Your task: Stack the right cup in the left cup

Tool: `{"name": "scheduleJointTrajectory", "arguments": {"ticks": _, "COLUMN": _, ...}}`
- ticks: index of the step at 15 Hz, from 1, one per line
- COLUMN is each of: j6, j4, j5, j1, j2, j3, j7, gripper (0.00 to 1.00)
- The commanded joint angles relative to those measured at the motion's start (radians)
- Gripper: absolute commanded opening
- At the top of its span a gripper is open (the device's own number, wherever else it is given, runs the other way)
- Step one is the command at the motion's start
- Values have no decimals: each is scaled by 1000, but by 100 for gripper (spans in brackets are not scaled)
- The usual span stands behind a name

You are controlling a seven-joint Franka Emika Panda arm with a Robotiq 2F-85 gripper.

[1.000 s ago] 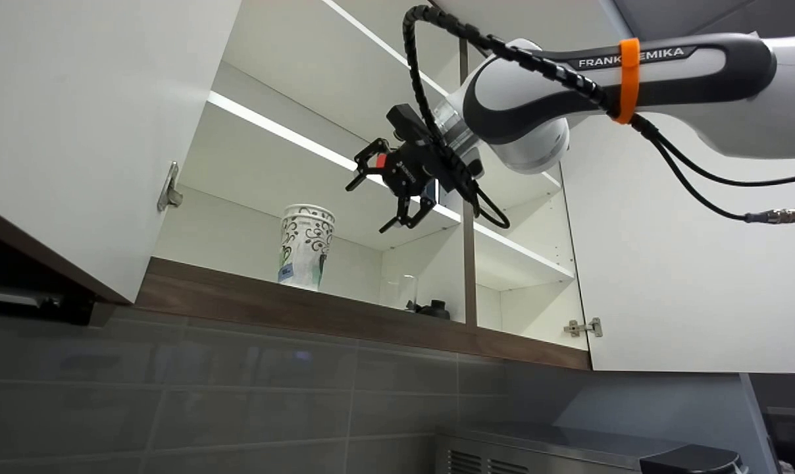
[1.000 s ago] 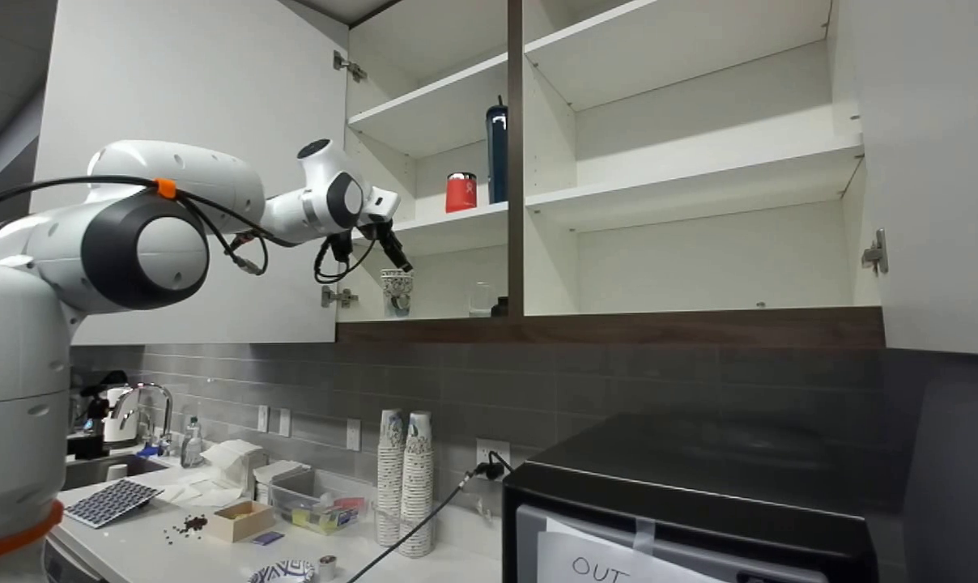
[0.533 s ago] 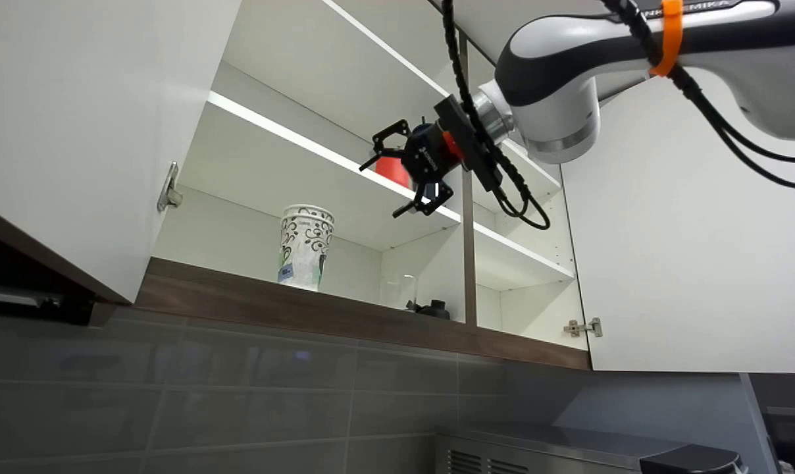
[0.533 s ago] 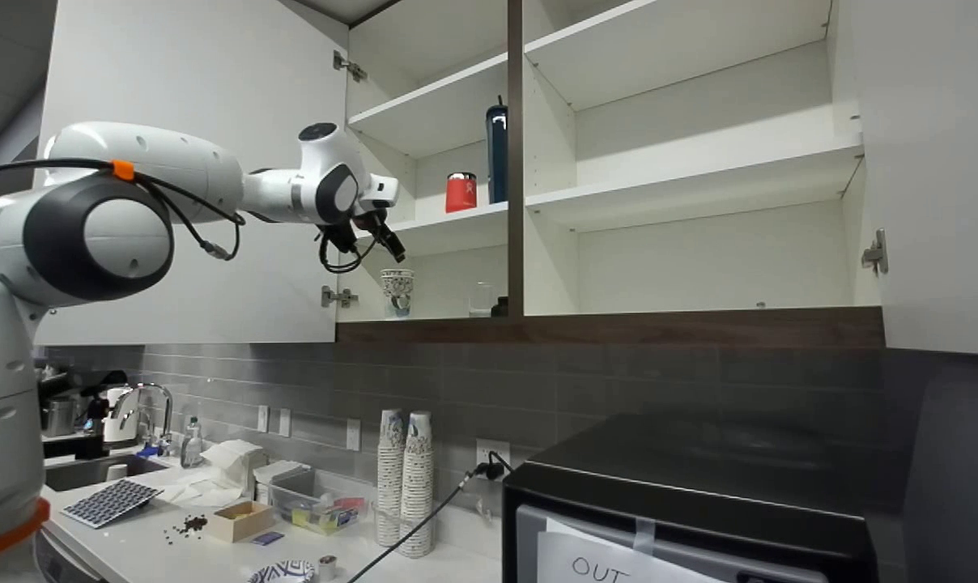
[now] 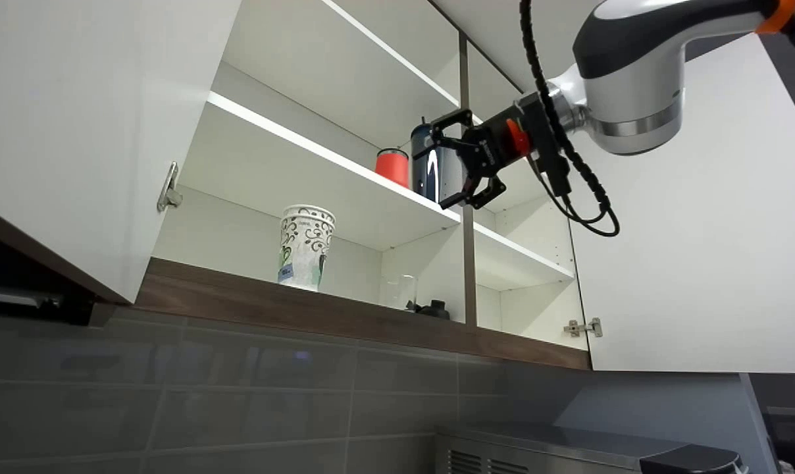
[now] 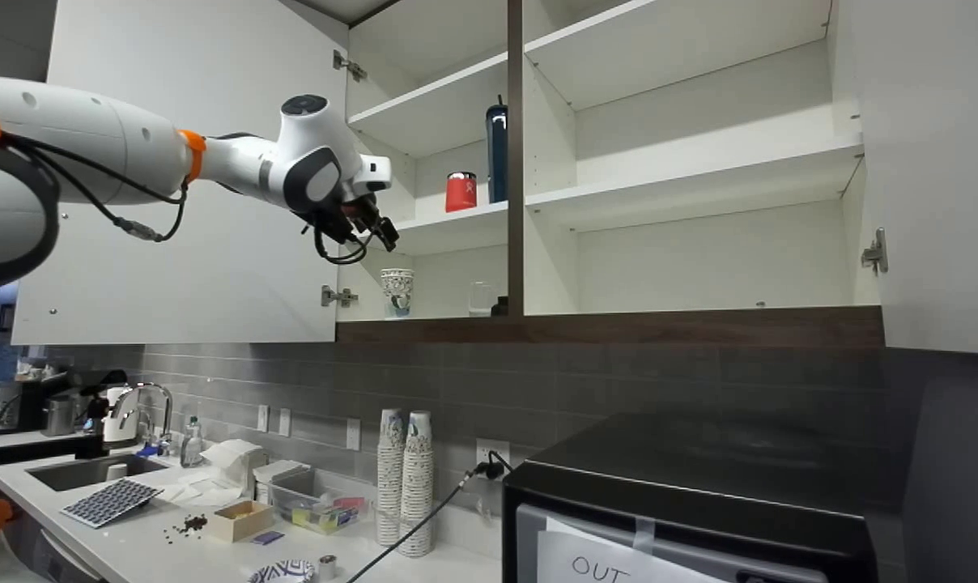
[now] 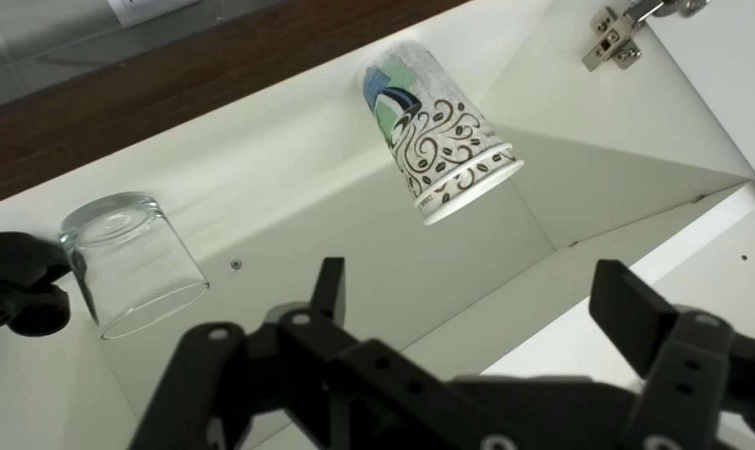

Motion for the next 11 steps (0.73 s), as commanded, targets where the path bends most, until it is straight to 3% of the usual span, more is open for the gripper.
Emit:
{"name": "scheduleJointTrajectory", "arguments": {"ticks": 1, "j6": -41, "j4": -165, "j5": 40, "j1": 49, "j2": -150, "j3": -57, "j7": -116, "gripper": 100}}
{"name": "scheduleJointTrajectory", "arguments": {"ticks": 3, "j6": -58, "j4": -215, "j5": 52, "j1": 72, "j2": -204, "j3": -80, "j7": -156, "gripper": 100}}
{"name": "scheduleJointTrajectory", "arguments": {"ticks": 4, "j6": -36, "j4": -126, "j5": 19, "j1": 36, "j2": -122, "j3": -51, "j7": -101, "gripper": 100}}
{"name": "scheduleJointTrajectory", "arguments": {"ticks": 11, "j6": -43, "j4": -195, "j5": 29, "j1": 57, "j2": -187, "j3": -67, "j7": -132, "gripper": 100}}
